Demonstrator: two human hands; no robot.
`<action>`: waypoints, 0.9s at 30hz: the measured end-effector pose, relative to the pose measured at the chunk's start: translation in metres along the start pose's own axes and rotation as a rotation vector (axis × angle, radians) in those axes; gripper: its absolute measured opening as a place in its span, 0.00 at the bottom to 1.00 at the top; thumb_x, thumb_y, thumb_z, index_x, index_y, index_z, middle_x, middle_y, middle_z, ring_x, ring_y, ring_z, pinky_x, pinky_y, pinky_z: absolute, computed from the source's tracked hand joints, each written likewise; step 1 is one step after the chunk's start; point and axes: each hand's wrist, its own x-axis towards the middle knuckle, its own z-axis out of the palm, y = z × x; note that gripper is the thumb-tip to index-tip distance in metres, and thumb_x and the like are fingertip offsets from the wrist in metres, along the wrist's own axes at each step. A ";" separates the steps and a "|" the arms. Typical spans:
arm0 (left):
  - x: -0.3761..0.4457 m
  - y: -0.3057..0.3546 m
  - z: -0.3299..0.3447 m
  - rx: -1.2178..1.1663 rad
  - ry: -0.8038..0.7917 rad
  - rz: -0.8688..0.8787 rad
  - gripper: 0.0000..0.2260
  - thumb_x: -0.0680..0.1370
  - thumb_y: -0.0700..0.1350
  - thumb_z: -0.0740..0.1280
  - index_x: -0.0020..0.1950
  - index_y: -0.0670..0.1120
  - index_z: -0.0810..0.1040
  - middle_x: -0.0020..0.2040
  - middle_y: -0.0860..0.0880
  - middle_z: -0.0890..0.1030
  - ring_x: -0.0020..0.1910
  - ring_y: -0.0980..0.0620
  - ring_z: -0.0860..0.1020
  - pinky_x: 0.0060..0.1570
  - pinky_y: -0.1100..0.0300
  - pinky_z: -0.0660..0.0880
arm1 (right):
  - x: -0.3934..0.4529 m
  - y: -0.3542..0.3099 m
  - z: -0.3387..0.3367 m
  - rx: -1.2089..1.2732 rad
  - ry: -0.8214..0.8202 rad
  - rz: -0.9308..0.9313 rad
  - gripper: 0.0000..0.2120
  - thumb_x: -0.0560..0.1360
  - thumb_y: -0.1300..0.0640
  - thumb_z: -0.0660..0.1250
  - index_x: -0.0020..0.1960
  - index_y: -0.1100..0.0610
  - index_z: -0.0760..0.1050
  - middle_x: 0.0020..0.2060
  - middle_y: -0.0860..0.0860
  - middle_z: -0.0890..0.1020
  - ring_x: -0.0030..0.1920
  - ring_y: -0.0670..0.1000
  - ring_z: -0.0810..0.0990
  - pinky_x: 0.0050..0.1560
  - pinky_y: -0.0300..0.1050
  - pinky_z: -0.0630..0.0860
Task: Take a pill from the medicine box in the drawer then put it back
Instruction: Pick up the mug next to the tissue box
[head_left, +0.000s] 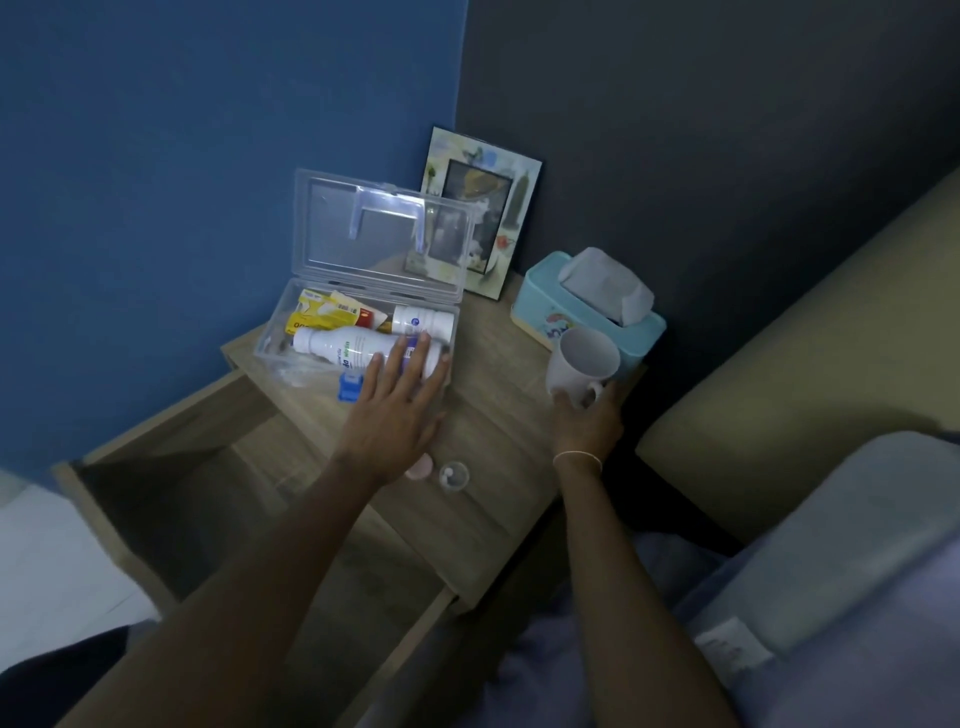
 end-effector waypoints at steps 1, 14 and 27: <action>0.000 0.000 0.000 -0.002 -0.004 0.001 0.31 0.80 0.56 0.54 0.79 0.49 0.44 0.79 0.42 0.44 0.78 0.40 0.42 0.75 0.43 0.45 | 0.001 0.001 -0.002 -0.017 0.011 0.003 0.24 0.72 0.57 0.70 0.66 0.60 0.71 0.60 0.56 0.80 0.58 0.56 0.79 0.55 0.44 0.74; -0.018 -0.007 0.003 -0.035 -0.051 -0.045 0.32 0.80 0.52 0.58 0.78 0.48 0.44 0.79 0.41 0.45 0.78 0.40 0.44 0.75 0.44 0.43 | -0.038 -0.003 -0.002 0.119 0.004 -0.124 0.10 0.75 0.58 0.68 0.52 0.63 0.81 0.46 0.58 0.85 0.49 0.55 0.82 0.45 0.40 0.72; -0.043 -0.025 0.003 -0.062 -0.100 -0.094 0.34 0.80 0.50 0.57 0.77 0.48 0.36 0.77 0.49 0.35 0.76 0.48 0.35 0.74 0.50 0.36 | -0.097 0.006 0.003 0.130 -0.172 -0.200 0.21 0.74 0.57 0.71 0.65 0.59 0.75 0.56 0.58 0.83 0.55 0.53 0.81 0.57 0.47 0.77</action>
